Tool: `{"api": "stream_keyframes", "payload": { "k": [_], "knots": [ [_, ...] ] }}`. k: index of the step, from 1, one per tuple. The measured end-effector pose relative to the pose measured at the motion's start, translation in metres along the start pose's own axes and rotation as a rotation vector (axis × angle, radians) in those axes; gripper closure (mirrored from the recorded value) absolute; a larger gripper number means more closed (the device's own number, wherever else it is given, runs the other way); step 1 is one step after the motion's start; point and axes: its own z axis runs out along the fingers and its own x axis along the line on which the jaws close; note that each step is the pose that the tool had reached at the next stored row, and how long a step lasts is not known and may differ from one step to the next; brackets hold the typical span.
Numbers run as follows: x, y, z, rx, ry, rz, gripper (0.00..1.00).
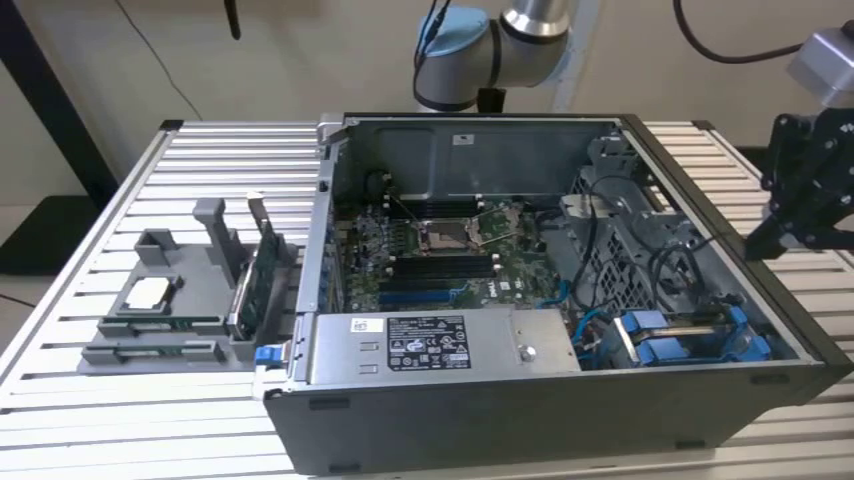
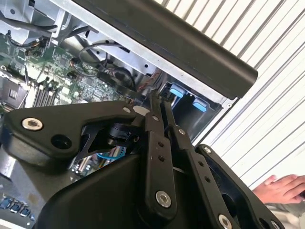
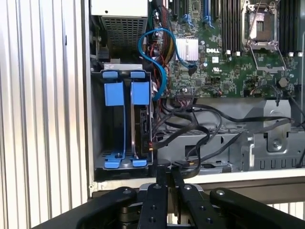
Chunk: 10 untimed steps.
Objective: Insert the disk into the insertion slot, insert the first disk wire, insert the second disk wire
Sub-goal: 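Insert the second disk wire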
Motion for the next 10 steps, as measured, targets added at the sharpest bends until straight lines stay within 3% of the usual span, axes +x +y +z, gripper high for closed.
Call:
{"api": "stream_keyframes", "payload": {
  "k": [10],
  "knots": [
    [0.0003, 0.0124, -0.0008, 0.006, -0.0001, -0.001, 0.84]
  ]
}}
